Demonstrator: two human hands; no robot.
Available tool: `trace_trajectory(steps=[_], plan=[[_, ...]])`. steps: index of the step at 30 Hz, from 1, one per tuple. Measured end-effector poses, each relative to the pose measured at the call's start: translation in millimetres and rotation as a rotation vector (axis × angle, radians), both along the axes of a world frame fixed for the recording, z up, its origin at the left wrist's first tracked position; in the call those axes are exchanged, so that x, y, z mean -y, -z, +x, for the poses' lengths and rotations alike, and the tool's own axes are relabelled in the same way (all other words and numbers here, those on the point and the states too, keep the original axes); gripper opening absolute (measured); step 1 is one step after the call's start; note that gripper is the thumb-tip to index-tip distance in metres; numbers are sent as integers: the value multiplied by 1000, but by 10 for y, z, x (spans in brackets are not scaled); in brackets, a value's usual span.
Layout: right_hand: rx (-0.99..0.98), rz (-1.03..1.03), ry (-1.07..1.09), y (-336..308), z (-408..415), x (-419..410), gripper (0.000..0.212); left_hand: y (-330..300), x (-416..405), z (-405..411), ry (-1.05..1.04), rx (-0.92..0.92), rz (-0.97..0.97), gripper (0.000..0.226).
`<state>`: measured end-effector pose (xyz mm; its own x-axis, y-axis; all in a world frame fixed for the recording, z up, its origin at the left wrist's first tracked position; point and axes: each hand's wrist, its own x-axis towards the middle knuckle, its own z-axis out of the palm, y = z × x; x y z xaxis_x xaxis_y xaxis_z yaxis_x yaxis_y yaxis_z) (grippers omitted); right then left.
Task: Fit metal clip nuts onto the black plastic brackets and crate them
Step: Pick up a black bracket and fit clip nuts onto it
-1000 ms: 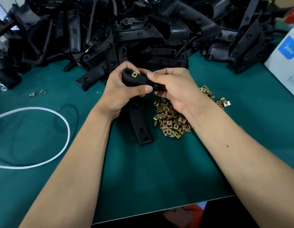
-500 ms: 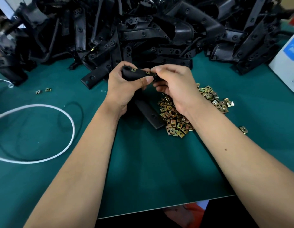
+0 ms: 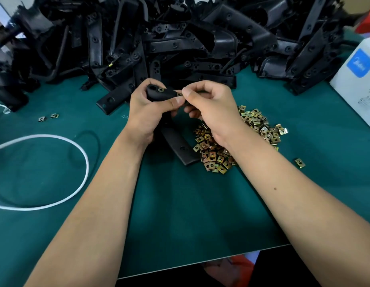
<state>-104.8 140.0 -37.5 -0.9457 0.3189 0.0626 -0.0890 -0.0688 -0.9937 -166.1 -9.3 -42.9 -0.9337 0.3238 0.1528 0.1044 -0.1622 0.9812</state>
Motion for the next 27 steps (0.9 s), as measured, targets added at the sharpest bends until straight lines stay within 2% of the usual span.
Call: trace_trajectory(steps=[7,11,18,24,27], plan=[[-25,-24,-79,17,-2,-9,8,-14,56,-16,56,-36,3,41],[-53,-43,-69,1,-1,5,18,10,86,-22,113,-71,52,40],[0,187,-10,-37,12,-51,21,17,142,-71,246,-32,39,42],[202,61,-307,-127,37,-209,13,-10,201,-106,415,-47,-40,41],[249,114,-391,-153,46,-249,10,-23,197,-113,445,-77,-122,43]])
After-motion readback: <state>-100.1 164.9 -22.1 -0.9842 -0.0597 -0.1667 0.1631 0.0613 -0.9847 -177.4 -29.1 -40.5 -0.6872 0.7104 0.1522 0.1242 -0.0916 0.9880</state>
